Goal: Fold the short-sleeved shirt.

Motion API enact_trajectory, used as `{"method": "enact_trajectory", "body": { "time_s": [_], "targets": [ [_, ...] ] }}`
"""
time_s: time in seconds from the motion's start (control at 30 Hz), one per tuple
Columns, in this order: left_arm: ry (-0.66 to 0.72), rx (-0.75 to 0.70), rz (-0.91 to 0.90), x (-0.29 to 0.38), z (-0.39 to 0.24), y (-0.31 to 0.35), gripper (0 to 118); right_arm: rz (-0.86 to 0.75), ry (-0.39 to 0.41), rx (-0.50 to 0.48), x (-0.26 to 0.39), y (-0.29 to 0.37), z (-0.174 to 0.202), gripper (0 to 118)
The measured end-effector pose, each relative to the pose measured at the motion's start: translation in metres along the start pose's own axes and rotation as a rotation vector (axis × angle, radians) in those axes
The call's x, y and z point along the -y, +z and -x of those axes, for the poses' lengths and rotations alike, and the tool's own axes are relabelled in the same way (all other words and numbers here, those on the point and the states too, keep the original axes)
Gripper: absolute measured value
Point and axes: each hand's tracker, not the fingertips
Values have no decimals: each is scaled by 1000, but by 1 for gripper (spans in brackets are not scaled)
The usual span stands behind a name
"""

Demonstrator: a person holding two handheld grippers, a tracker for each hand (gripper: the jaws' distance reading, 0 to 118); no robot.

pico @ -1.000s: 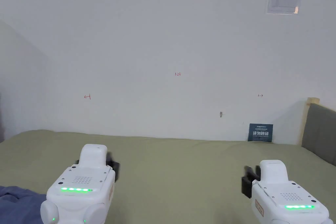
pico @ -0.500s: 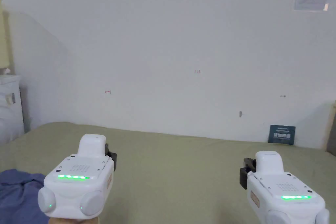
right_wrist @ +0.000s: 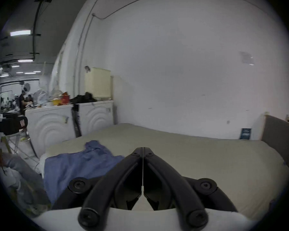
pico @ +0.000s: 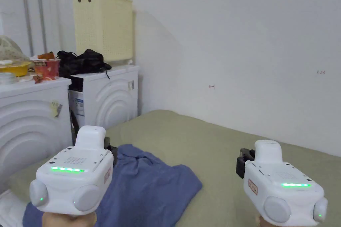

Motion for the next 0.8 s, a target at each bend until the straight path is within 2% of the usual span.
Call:
{"method": "enact_trajectory", "body": {
  "time_s": [0.2,0.37,0.47,0.5,0.53,0.57,0.67,0.8],
  "targets": [
    [-2,-19,57,18,20,-24,0,18,11,-32,11,-32,25,1],
    [-57,118,210,16,0,-108,0,48,43,-20,24,-57,18,1],
    [-136,268,429,7,-22,-190,0,66,66,-15,33,-77,10,1],
    [-163,288,499,11,-23,-185,0,75,66,-13,37,-83,7,1],
    [-186,317,592,2,-44,-244,0,89,64,-11,42,-89,3,1],
    [-206,350,694,2,-56,-273,0,102,60,-11,46,-95,-1,1],
    [-188,435,928,15,-79,-339,0,141,59,-5,61,-110,-13,1],
    [-158,453,1099,58,-98,-387,0,183,67,0,84,-124,-30,1]
  ]
}}
